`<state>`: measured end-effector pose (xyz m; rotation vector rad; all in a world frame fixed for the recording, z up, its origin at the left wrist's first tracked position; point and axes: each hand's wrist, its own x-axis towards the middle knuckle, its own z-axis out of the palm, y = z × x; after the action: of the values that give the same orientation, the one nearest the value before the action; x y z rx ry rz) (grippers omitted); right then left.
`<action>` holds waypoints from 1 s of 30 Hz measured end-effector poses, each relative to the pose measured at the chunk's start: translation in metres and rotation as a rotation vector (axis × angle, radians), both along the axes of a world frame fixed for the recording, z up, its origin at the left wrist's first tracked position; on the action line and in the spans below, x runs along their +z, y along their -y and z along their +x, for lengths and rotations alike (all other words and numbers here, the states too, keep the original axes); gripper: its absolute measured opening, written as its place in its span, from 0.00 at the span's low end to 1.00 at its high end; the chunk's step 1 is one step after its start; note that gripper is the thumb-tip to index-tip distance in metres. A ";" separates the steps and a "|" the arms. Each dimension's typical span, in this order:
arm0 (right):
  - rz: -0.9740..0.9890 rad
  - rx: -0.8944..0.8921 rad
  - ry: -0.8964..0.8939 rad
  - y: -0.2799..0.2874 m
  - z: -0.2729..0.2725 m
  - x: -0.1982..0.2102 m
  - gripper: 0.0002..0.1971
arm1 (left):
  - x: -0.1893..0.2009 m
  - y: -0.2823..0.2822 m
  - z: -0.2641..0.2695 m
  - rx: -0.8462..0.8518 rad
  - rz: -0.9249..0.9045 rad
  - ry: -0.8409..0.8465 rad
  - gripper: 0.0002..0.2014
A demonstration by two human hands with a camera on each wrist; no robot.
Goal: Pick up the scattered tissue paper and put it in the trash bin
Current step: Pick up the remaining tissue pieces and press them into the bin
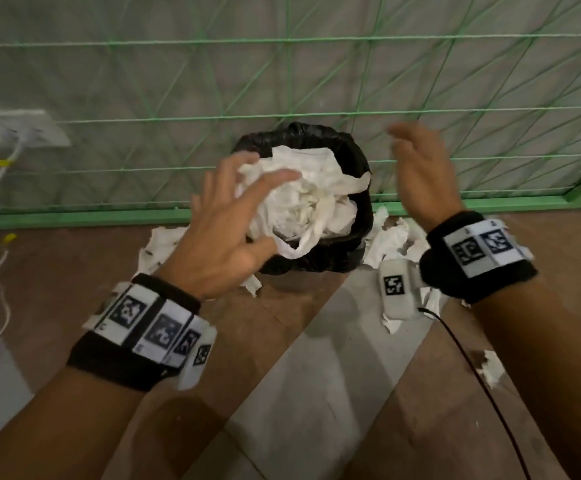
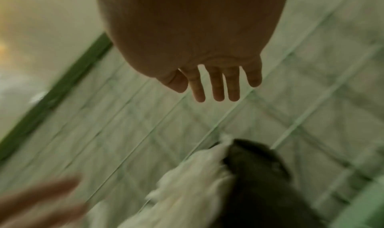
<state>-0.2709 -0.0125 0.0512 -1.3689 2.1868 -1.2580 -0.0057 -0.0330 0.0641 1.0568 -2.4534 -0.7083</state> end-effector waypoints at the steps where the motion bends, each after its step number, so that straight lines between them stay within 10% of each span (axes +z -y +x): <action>1: 0.013 -0.101 0.042 -0.007 -0.018 -0.010 0.17 | -0.010 -0.001 0.000 -0.045 -0.023 0.050 0.32; 4: 0.392 -0.253 0.028 -0.041 -0.065 -0.058 0.15 | -0.031 0.007 -0.006 -0.110 -0.068 0.162 0.18; 9: 1.178 0.007 -0.180 -0.107 -0.078 -0.163 0.27 | -0.037 0.029 -0.031 -0.142 -0.056 0.208 0.12; 13: 1.207 0.161 -0.167 -0.132 -0.045 -0.200 0.44 | -0.035 0.058 -0.046 -0.115 0.029 0.354 0.11; 18: 1.032 0.162 -0.399 -0.131 -0.018 -0.208 0.27 | -0.038 0.070 -0.062 -0.096 0.186 0.488 0.17; 22: 0.967 0.038 -0.656 -0.120 -0.016 -0.182 0.21 | -0.019 0.062 -0.055 -0.038 0.085 0.231 0.18; 25: 0.863 -0.008 -0.475 -0.108 -0.027 -0.164 0.16 | -0.004 0.059 -0.036 0.083 -0.040 -0.066 0.19; 30: 0.880 0.013 -0.449 -0.081 -0.057 -0.118 0.10 | -0.044 0.078 0.032 0.767 0.084 -0.621 0.11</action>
<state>-0.3275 0.0681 -0.0667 -1.3079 2.4992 0.1114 0.0265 -0.1107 0.0199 1.4107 -1.3593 -0.7235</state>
